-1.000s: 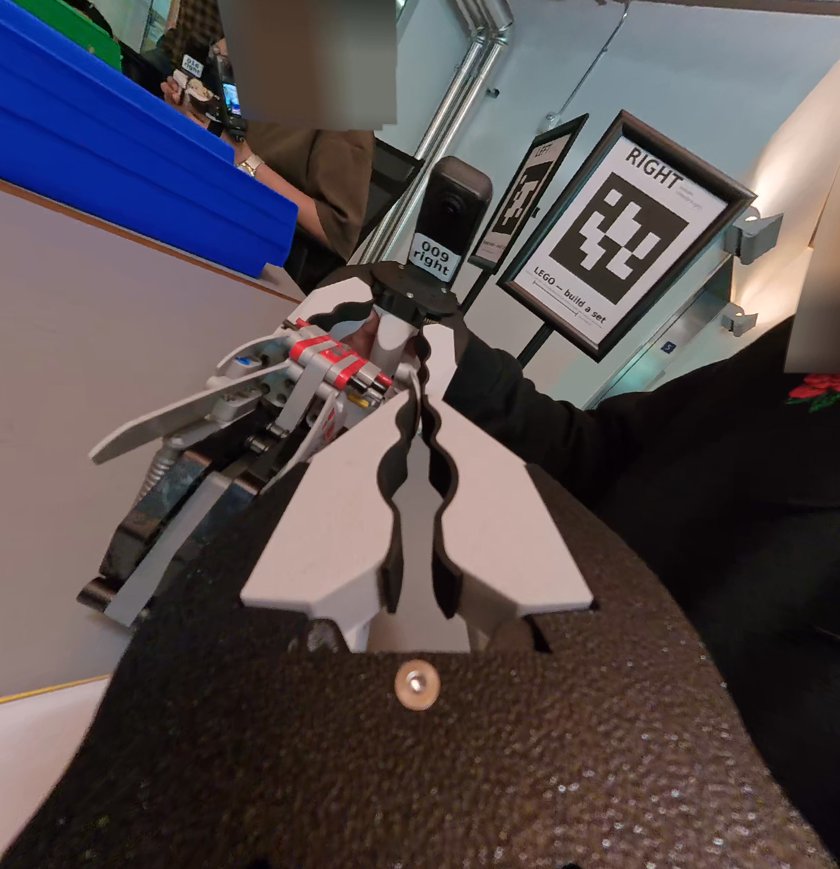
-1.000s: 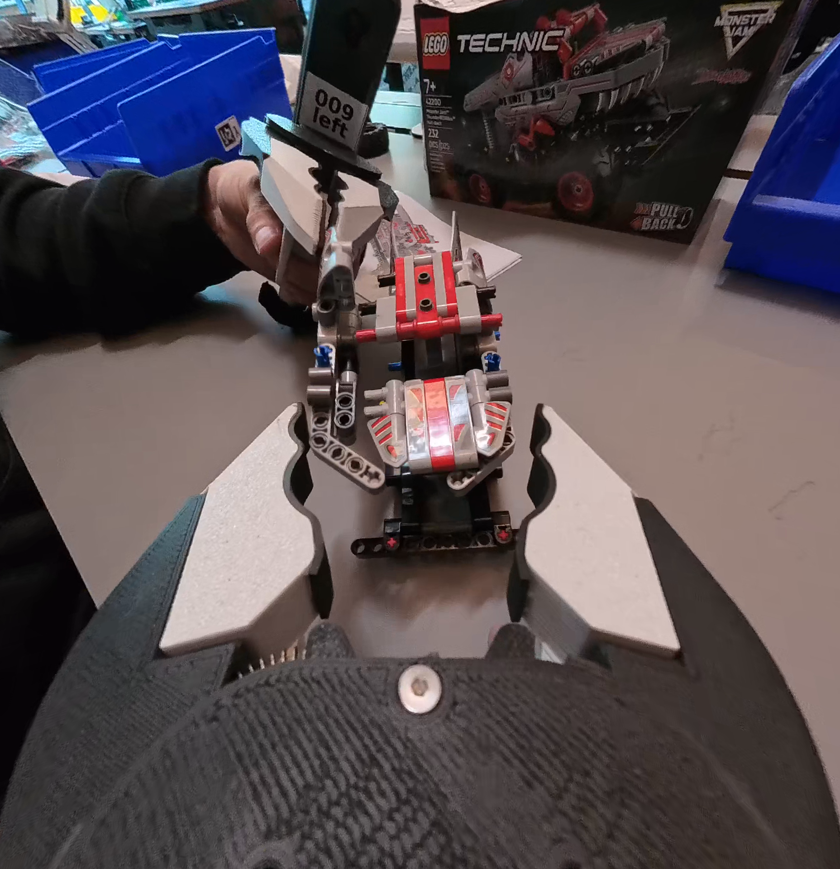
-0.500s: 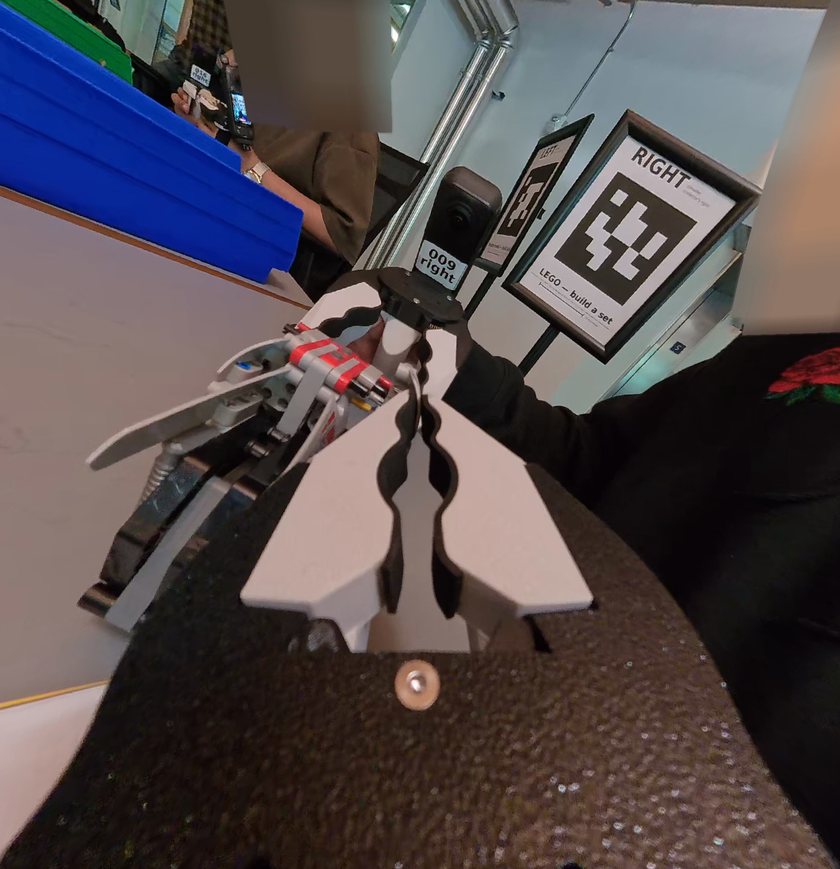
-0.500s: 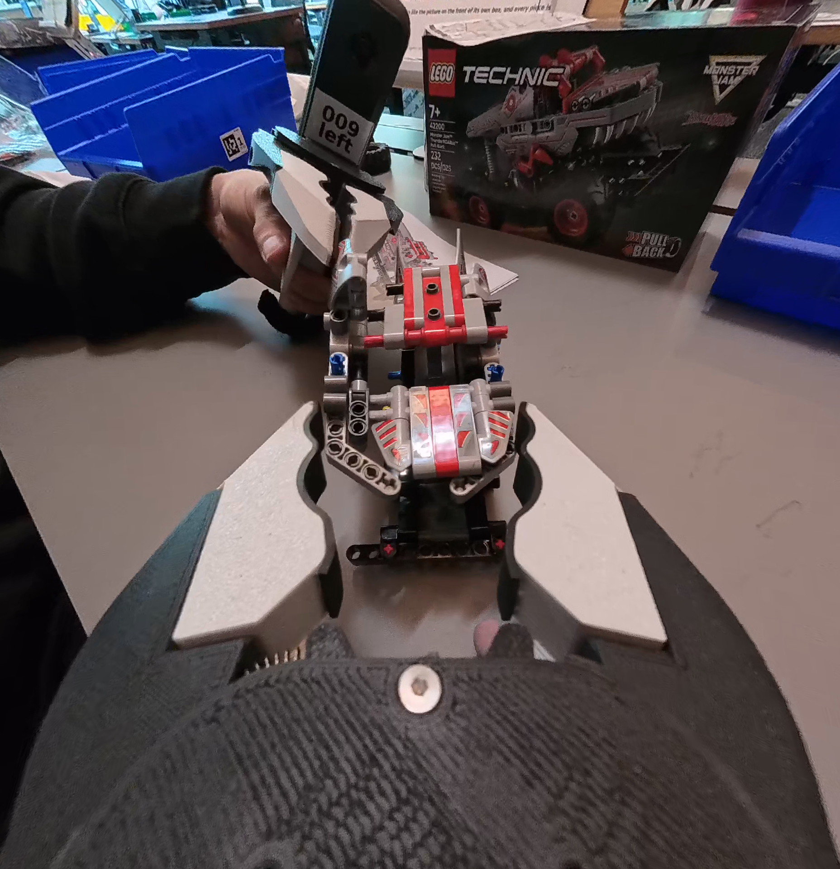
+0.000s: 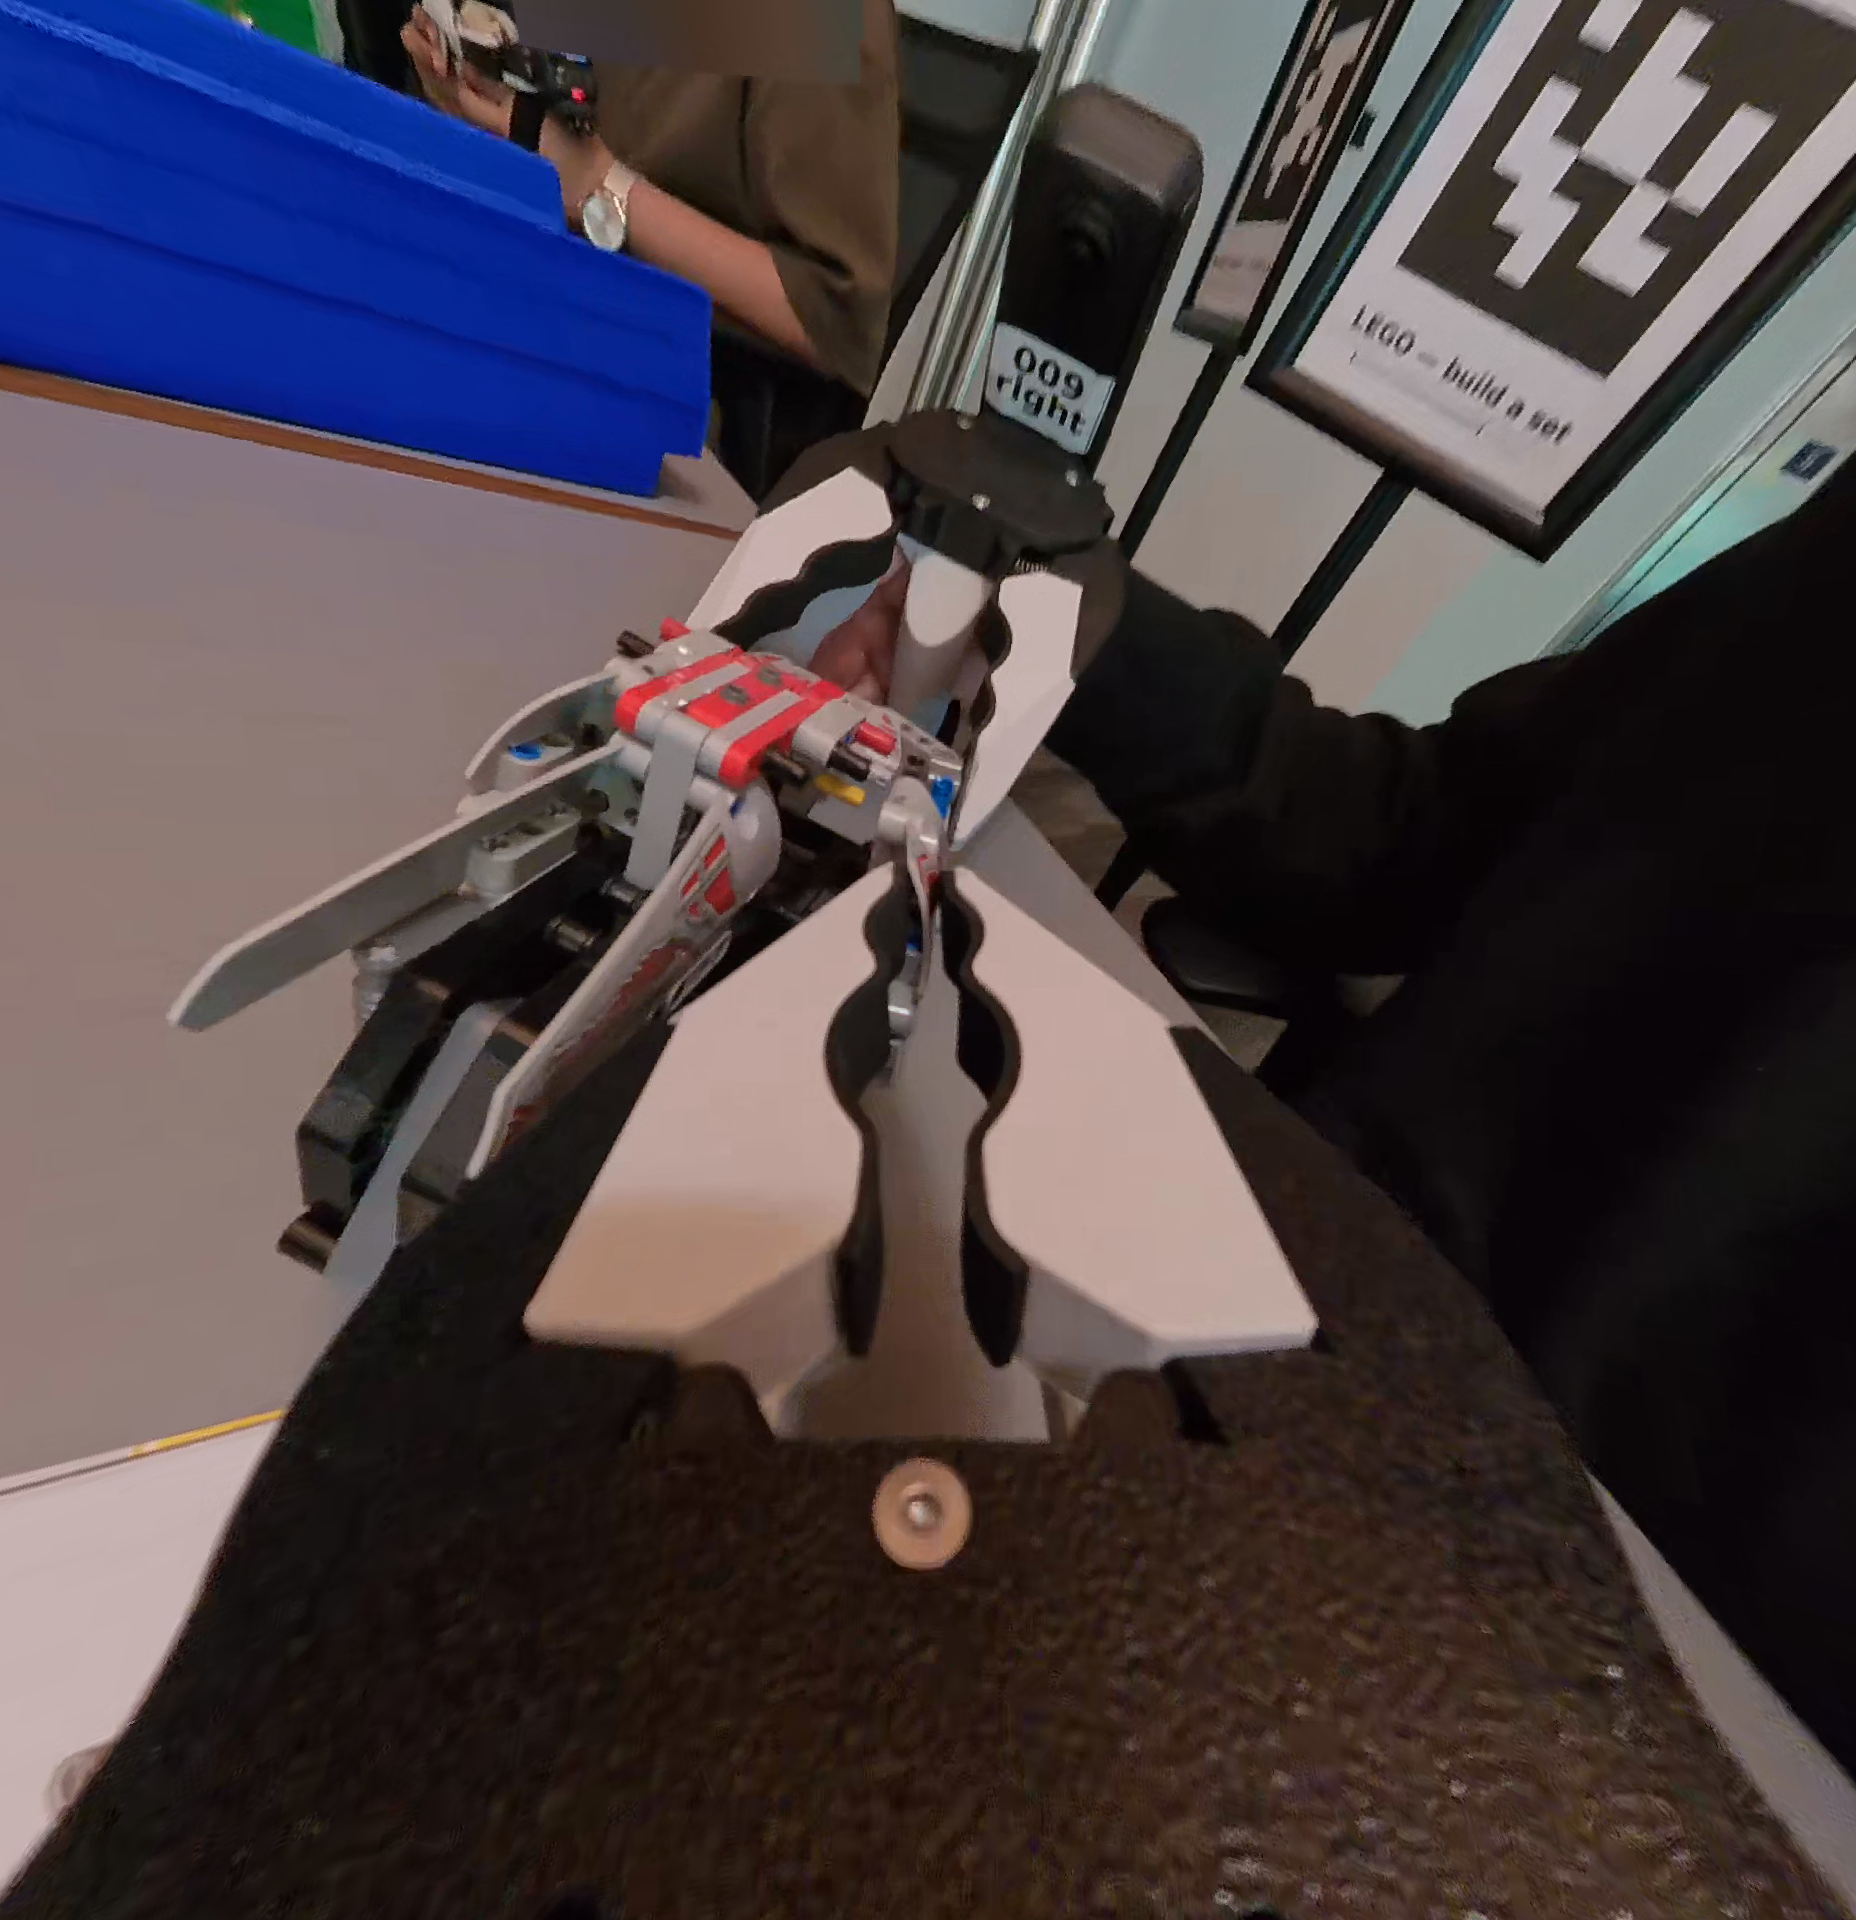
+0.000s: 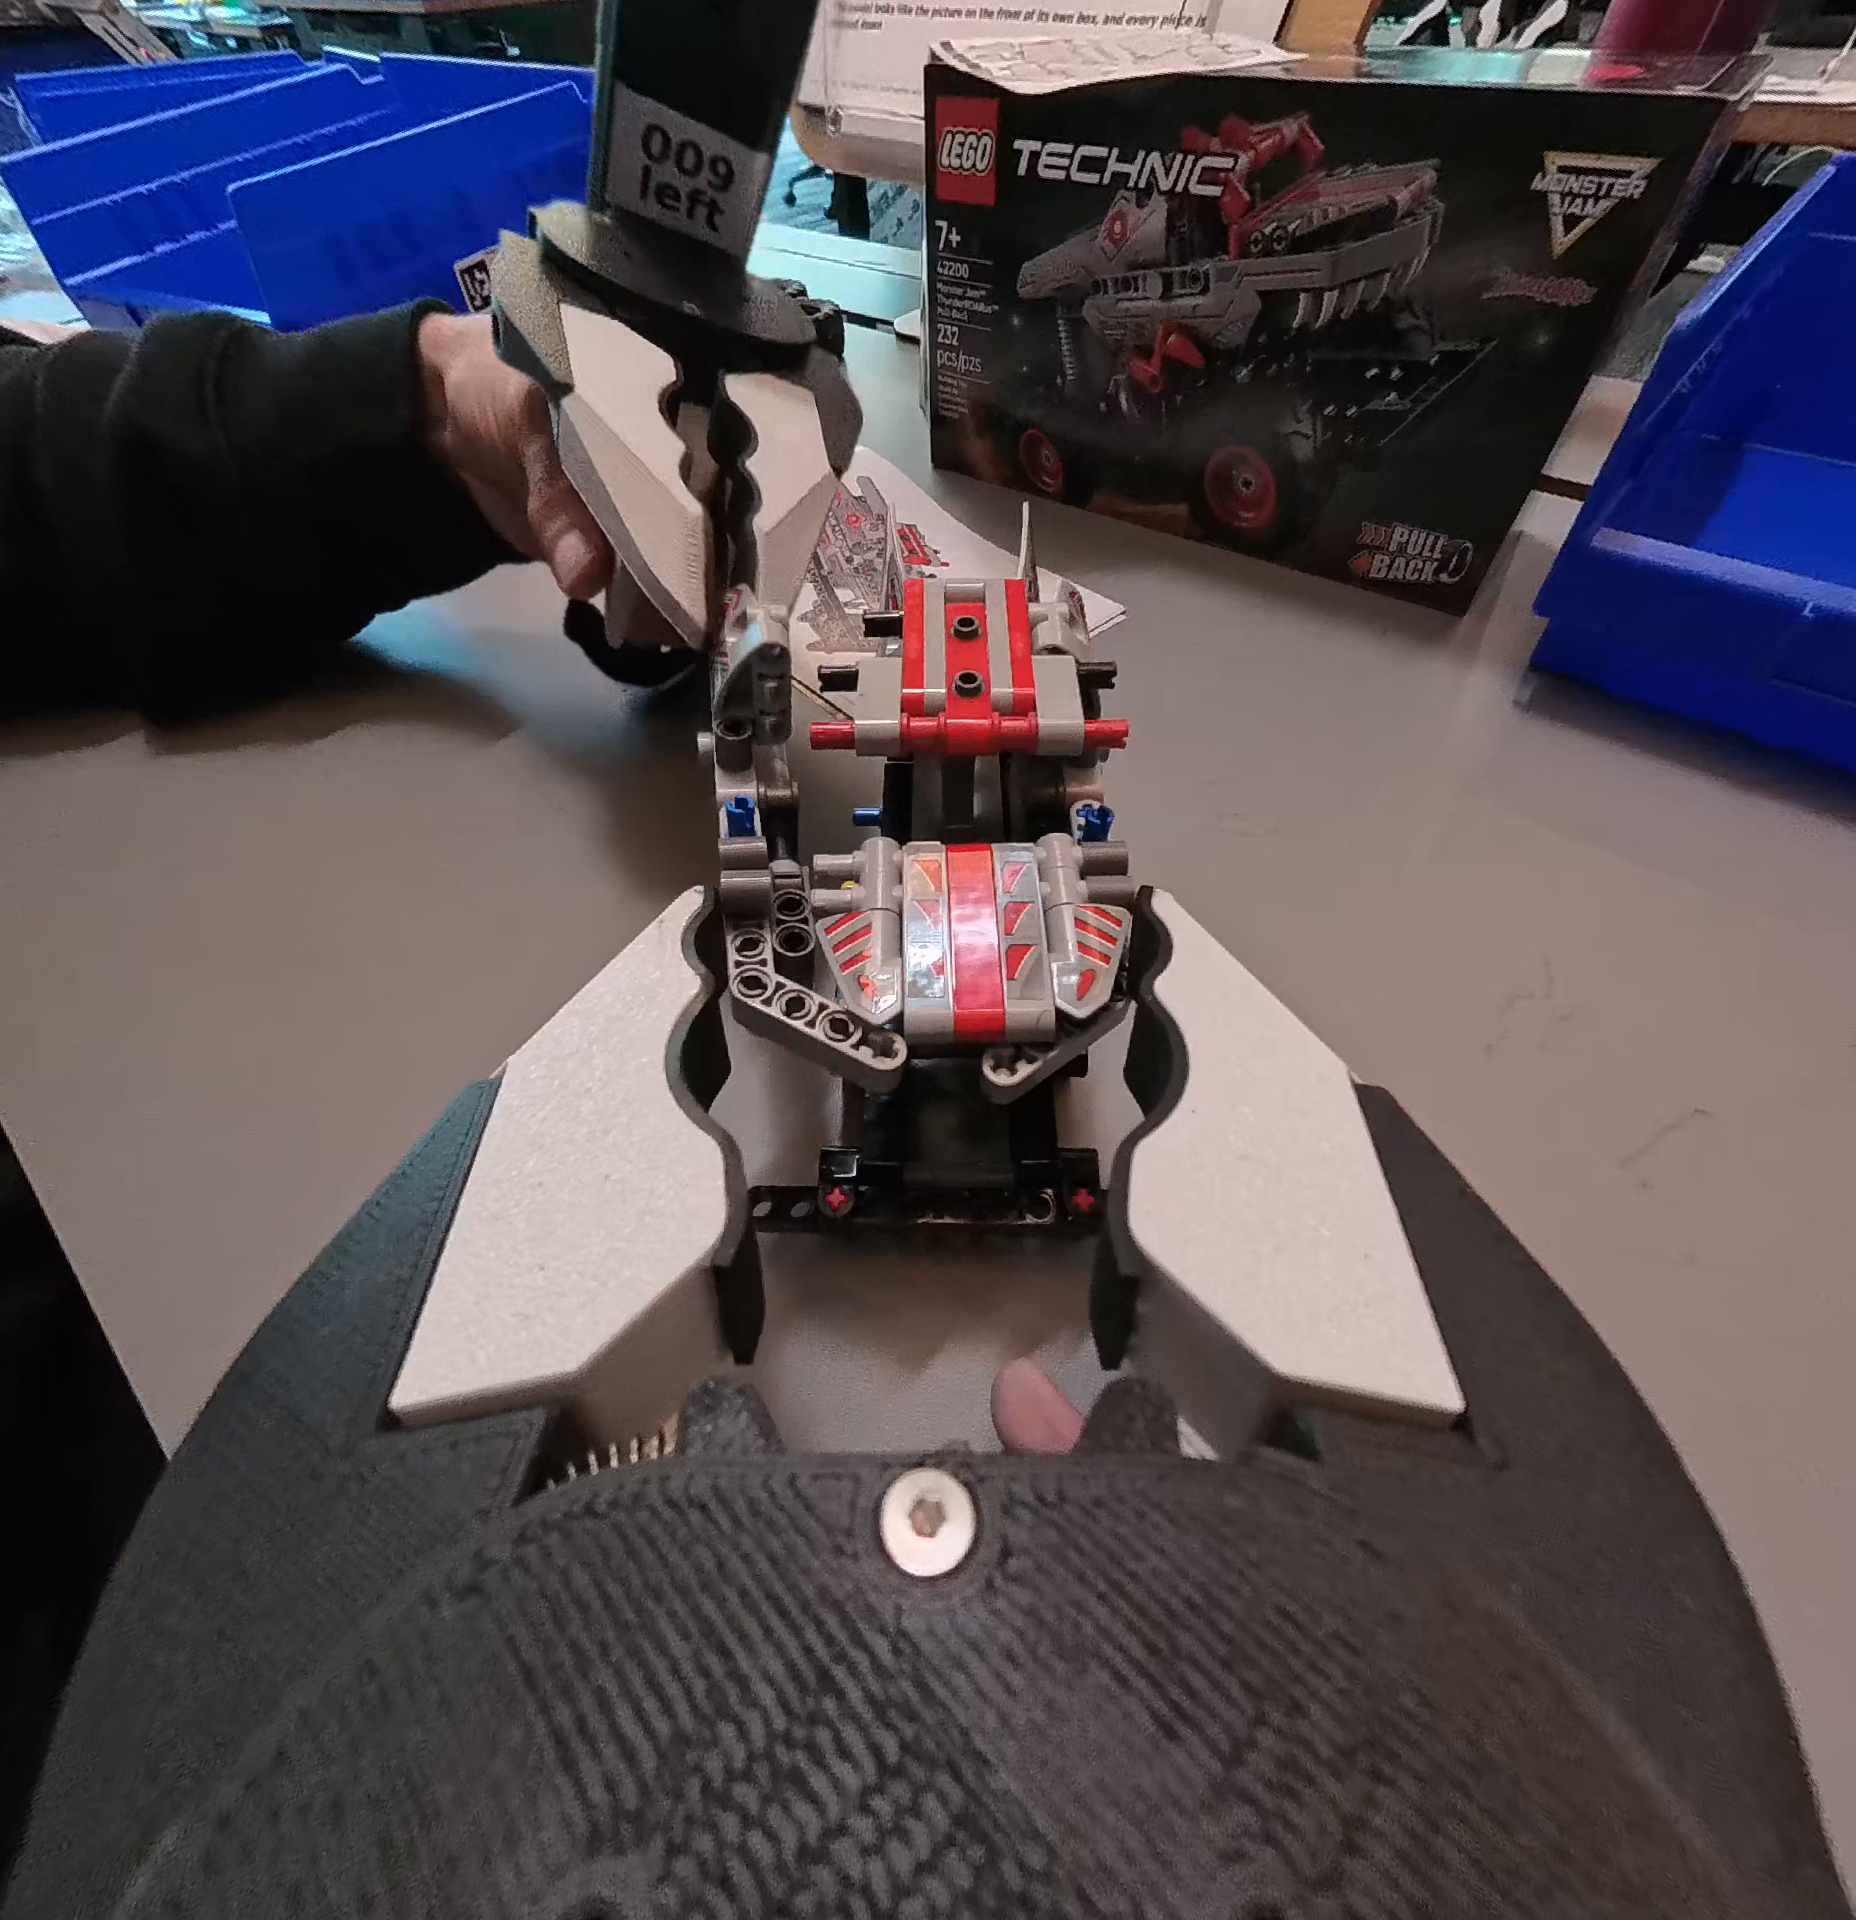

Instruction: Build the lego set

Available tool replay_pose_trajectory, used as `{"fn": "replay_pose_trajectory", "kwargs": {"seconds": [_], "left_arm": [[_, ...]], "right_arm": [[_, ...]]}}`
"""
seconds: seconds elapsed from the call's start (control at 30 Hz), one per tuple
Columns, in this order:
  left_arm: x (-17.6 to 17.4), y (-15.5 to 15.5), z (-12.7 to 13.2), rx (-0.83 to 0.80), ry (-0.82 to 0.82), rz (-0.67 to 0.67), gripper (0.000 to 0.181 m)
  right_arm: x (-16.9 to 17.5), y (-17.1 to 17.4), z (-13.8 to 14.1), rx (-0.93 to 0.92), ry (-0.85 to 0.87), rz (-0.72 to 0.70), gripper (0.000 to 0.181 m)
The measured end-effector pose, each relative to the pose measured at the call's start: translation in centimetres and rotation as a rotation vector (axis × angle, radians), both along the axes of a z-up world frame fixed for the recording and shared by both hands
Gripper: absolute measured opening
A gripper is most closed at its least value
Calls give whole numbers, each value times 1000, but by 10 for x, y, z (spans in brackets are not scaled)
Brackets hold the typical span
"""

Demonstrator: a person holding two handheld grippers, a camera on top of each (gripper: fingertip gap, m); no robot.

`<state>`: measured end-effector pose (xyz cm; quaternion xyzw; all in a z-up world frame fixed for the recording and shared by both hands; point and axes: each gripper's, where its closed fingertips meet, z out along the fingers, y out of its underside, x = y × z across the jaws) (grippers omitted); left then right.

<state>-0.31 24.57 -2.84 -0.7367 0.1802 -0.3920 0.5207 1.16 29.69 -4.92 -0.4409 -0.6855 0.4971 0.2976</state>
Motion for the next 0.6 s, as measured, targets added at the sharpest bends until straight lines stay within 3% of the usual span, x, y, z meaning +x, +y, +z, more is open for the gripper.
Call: {"fn": "replay_pose_trajectory", "kwargs": {"seconds": [0.23, 0.4, 0.47, 0.6], "left_arm": [[1, -2, -5, -18, 126, -3, 3], [3, -8, -20, -43, 229, -43, 15], [-1, -6, -28, -48, 269, -32, 4], [-1, -6, -35, -29, 311, -40, 4]], "right_arm": [[1, -1, -1, 19, 3, -4, 76], [1, 0, -1, 24, 3, -11, 76], [1, 0, -1, 26, 3, -12, 76], [0, 1, -3, 39, 0, -22, 77]]}}
